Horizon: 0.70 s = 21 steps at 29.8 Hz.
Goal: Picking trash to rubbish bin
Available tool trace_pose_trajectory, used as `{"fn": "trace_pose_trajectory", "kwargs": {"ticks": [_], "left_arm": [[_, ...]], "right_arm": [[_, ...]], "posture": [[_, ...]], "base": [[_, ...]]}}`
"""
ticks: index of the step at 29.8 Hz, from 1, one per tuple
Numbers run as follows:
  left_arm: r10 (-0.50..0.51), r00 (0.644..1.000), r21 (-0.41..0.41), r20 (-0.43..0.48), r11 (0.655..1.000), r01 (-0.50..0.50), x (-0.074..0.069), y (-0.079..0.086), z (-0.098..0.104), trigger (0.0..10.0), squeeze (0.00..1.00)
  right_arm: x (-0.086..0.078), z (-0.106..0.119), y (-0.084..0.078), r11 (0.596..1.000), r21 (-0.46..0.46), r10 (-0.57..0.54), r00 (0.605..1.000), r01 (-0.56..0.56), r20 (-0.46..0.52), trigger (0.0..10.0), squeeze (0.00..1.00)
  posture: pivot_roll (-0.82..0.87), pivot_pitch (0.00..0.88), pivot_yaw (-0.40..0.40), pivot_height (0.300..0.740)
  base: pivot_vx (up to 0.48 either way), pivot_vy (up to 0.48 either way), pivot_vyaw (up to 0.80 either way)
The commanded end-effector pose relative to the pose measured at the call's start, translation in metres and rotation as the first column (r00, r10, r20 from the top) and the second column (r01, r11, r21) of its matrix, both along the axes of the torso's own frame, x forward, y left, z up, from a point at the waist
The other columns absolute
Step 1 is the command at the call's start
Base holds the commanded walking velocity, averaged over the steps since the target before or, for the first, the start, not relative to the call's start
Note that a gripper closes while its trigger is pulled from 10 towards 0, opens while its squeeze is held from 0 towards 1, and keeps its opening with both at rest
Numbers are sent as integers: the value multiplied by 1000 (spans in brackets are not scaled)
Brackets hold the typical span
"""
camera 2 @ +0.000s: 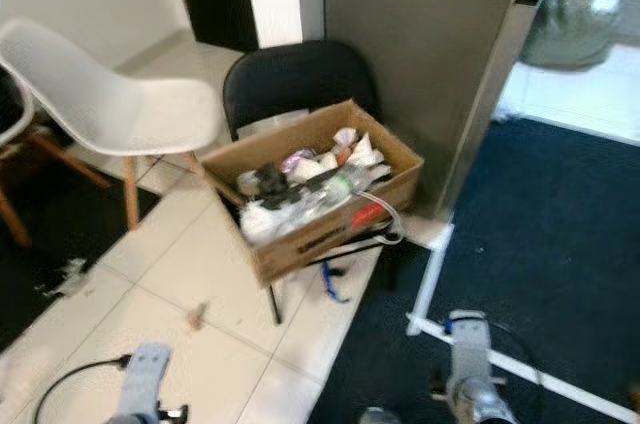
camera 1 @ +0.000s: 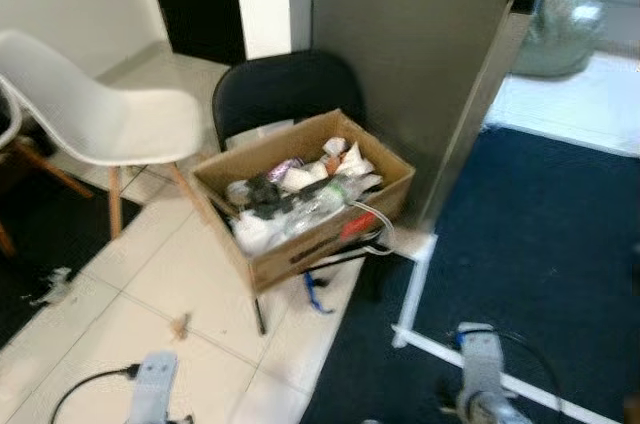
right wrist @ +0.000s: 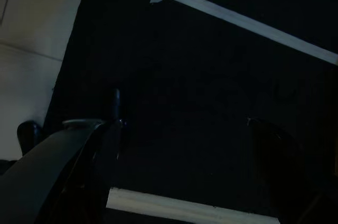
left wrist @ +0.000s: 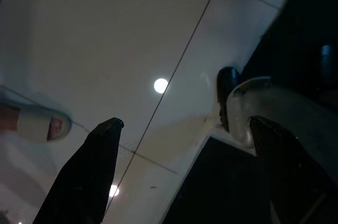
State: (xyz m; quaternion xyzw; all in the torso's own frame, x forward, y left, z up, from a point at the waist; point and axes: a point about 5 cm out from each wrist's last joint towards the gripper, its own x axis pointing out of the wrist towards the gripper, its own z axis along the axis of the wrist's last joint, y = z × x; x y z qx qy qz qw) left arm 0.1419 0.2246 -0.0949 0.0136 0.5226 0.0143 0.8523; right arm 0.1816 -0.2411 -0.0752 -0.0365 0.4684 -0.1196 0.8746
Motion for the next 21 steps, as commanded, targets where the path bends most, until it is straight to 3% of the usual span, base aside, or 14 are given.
{"fn": "trace_pose_trajectory", "kwargs": {"ticks": [1, 21], "left_arm": [[1, 1000, 5, -9, 1000, -1, -3, 2, -1, 10000, 0], [-11, 1000, 2, -11, 1000, 11, -3, 2, -1, 10000, 0]], "right_arm": [[0, -1, 2, 1000, 6, 2, 1000, -2, -2, 10000, 0], [-1, -1, 3, 1000, 10, 13, 1000, -13, -3, 10000, 0]], "posture": [[-44, 0, 45, 740], [-48, 0, 48, 740]], "base": [[-352, 0, 0], [-355, 0, 0]]}}
